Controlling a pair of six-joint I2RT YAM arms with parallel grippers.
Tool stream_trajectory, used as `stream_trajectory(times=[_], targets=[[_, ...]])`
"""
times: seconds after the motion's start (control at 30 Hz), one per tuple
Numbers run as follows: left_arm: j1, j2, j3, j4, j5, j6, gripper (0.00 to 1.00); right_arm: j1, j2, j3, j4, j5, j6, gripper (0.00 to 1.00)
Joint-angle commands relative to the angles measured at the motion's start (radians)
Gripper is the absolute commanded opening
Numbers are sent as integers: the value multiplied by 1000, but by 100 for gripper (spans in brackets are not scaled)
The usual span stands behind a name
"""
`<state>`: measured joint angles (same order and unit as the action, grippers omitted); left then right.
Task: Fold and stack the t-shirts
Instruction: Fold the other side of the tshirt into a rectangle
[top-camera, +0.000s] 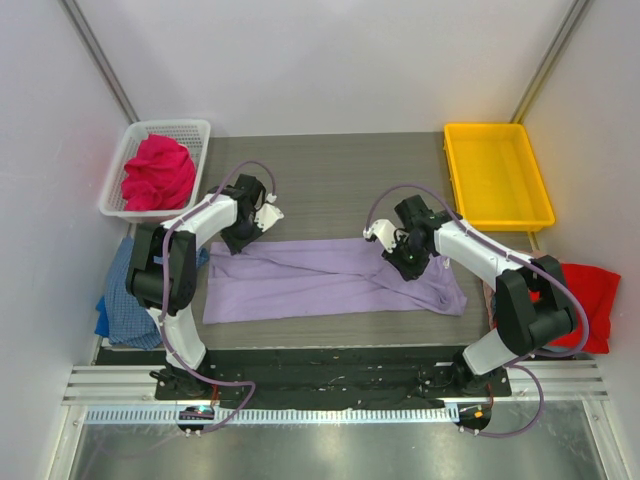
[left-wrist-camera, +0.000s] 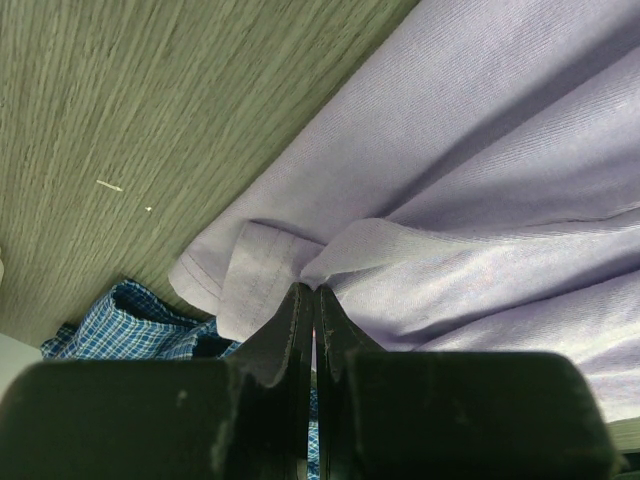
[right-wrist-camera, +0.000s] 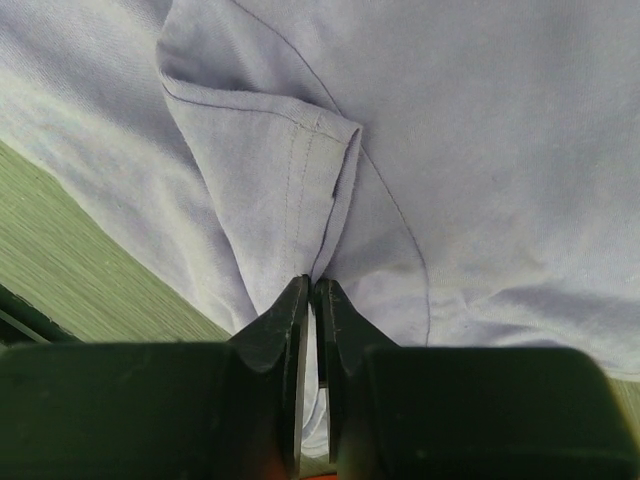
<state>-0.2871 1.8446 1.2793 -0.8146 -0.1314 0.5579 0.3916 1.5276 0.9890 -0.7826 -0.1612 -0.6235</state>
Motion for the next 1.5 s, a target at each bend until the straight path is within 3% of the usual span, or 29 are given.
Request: stream_trajectory(times=[0.0,0.5,0.8,0.97,1.47], targets=[[0,-21,-6,12,-22,5,5,7,-4,11,5,9,2,13],[0,-28,3,3,-25,7,5,24,-43,19,-26,29,13,3],[0,-39,3,-3,-25,7,5,32,-66,17,-32,46,18,25],[0,-44,-3,0,-25,8,5,36,-72,10,-30,45,21,26],[0,-42,-21,14,-24,7,4,39,-60,-19,-6,49,21,10]])
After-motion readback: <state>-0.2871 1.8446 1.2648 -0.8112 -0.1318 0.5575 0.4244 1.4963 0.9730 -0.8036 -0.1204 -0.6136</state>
